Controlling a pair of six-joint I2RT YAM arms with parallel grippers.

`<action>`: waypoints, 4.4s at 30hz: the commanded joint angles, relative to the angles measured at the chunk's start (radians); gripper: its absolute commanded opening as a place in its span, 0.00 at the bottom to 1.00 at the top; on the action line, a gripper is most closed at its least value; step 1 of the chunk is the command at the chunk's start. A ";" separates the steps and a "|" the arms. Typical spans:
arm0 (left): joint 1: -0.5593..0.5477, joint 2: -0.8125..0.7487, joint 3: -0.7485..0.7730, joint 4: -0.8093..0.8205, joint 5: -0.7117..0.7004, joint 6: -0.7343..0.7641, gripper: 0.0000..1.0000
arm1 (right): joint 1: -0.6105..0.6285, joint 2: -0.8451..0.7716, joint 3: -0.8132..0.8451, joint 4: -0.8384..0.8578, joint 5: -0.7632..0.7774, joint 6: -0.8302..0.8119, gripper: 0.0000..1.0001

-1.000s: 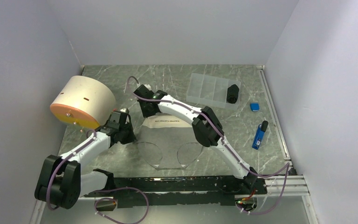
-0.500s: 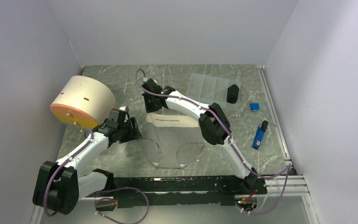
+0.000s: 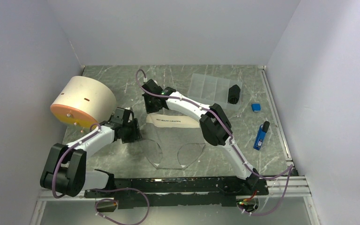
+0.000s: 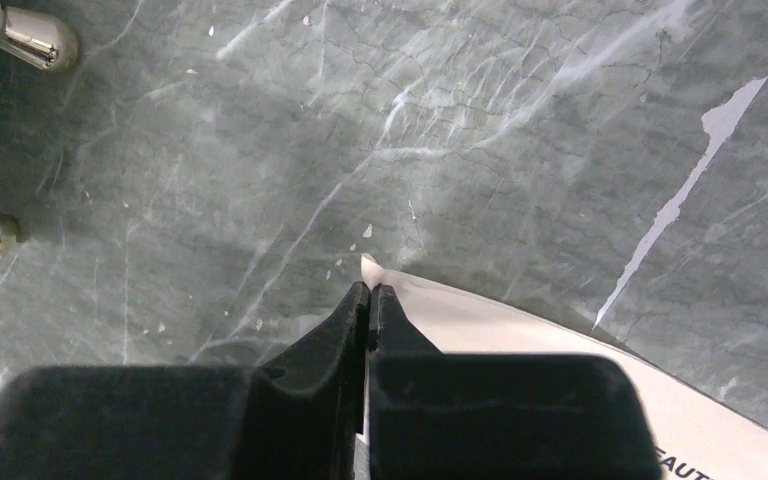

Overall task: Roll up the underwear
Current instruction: Fold the underwear at the center of the board.

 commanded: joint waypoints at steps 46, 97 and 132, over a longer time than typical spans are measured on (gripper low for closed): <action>-0.241 -0.143 0.149 -0.200 -0.168 0.005 0.05 | -0.153 -0.244 -0.408 0.459 -0.390 0.165 0.08; -0.819 0.286 0.438 -0.201 -0.292 -0.273 0.05 | -0.425 -0.634 -1.139 0.491 -0.456 -0.012 0.40; -0.819 0.314 0.449 -0.184 -0.289 -0.253 0.05 | -0.327 -0.656 -1.203 0.446 -0.268 0.103 0.32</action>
